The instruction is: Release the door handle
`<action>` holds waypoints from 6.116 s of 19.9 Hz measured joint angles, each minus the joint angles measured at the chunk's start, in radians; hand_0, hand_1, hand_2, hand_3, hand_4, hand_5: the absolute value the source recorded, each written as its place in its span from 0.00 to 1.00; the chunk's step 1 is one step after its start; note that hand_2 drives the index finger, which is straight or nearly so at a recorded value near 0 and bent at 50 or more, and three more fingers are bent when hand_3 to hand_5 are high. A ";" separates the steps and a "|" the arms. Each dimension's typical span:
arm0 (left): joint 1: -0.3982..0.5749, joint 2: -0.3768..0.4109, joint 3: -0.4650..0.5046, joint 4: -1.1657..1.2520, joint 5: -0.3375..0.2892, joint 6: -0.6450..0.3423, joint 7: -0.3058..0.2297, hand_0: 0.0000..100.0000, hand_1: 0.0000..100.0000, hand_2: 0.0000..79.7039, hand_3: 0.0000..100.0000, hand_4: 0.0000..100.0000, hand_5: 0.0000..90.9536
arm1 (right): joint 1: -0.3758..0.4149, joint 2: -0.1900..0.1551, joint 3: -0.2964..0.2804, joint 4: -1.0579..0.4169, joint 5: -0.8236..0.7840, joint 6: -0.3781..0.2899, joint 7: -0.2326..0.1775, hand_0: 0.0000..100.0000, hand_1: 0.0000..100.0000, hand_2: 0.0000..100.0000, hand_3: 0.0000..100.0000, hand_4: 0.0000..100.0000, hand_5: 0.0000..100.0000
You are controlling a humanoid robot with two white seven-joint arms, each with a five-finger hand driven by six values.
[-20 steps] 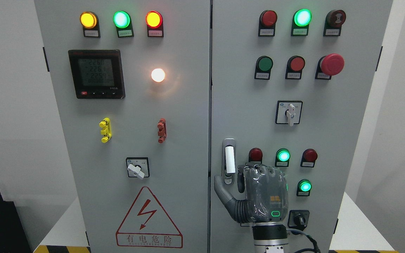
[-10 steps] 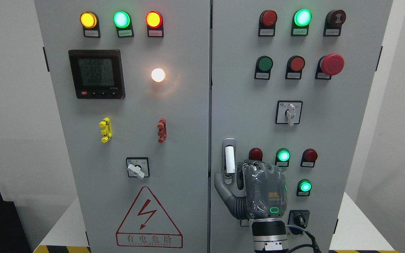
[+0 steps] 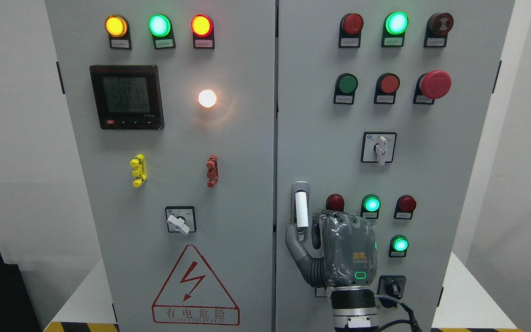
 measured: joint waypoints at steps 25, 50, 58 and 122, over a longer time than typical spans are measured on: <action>0.000 0.000 0.000 0.000 0.000 0.000 0.003 0.12 0.39 0.00 0.00 0.00 0.00 | 0.006 -0.004 -0.026 0.000 0.000 -0.001 -0.002 0.52 0.42 1.00 1.00 1.00 0.98; 0.000 0.000 0.000 0.000 0.000 0.000 0.004 0.12 0.39 0.00 0.00 0.00 0.00 | 0.011 -0.011 -0.048 -0.004 0.004 -0.001 -0.006 0.55 0.42 1.00 1.00 1.00 0.98; 0.000 0.000 0.000 0.000 0.000 0.000 0.008 0.12 0.39 0.00 0.00 0.00 0.00 | 0.012 -0.011 -0.056 -0.008 0.007 -0.001 -0.006 0.56 0.41 1.00 1.00 1.00 0.98; 0.000 0.000 0.000 0.000 0.000 0.000 0.003 0.12 0.39 0.00 0.00 0.00 0.00 | -0.018 -0.014 -0.091 -0.023 0.007 -0.005 0.001 0.58 0.39 1.00 1.00 1.00 0.98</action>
